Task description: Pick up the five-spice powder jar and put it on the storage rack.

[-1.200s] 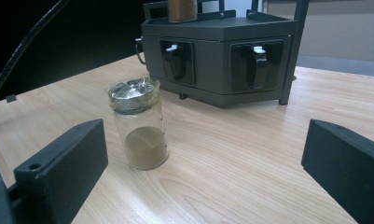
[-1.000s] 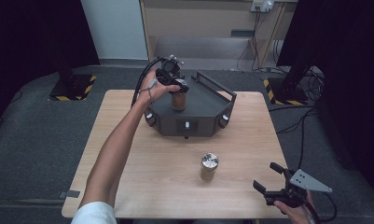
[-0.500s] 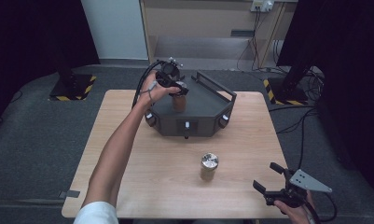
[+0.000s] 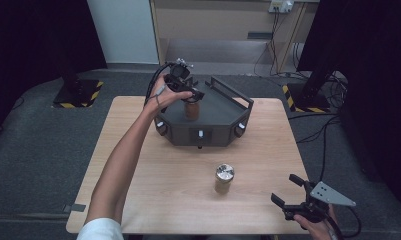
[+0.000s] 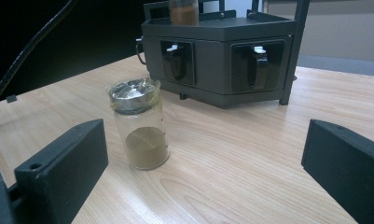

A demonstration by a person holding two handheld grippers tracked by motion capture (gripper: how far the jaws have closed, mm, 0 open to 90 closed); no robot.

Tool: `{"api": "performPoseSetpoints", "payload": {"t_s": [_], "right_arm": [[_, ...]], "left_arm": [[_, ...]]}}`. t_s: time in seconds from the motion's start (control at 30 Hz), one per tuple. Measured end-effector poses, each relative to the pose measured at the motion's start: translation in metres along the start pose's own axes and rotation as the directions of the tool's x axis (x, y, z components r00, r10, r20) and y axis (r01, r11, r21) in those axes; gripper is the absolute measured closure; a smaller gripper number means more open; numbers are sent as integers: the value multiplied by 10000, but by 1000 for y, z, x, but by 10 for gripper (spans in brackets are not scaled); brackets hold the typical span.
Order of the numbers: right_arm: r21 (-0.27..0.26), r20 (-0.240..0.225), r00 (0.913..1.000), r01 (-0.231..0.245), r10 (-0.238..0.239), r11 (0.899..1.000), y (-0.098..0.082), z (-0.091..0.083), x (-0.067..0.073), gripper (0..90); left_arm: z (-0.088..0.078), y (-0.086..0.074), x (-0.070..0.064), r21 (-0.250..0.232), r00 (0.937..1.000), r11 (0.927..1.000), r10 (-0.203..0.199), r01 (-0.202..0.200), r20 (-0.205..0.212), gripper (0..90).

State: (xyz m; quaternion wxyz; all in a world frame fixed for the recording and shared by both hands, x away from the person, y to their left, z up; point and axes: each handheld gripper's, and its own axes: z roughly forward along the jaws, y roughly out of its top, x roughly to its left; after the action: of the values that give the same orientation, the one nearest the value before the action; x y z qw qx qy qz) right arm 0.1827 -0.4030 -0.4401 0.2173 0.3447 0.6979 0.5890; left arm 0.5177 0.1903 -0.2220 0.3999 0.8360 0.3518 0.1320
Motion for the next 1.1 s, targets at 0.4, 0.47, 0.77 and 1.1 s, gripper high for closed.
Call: {"api": "performPoseSetpoints", "payload": {"t_s": [0.4,0.47,0.77,1.1], "right_arm": [[52,-18,10000,76,-76,10000,1,1,1,10],[55,-28,10000,39,-39,10000,1,1,1,10],[104,-141,9999,73,-72,9999,1,2,0,10],[166,-162,9998,121,-119,9998,3,4,0,10]], "left_arm": [[-50,-1,-9,-1626,9988,9866,224,-149,446,58],[-60,0,-14,-1649,9979,9857,426,-342,478,57],[-91,-34,-25,-2674,9927,9625,734,-453,960,66],[-123,-61,-43,-3015,9929,9534,436,-81,1111,65]]}}
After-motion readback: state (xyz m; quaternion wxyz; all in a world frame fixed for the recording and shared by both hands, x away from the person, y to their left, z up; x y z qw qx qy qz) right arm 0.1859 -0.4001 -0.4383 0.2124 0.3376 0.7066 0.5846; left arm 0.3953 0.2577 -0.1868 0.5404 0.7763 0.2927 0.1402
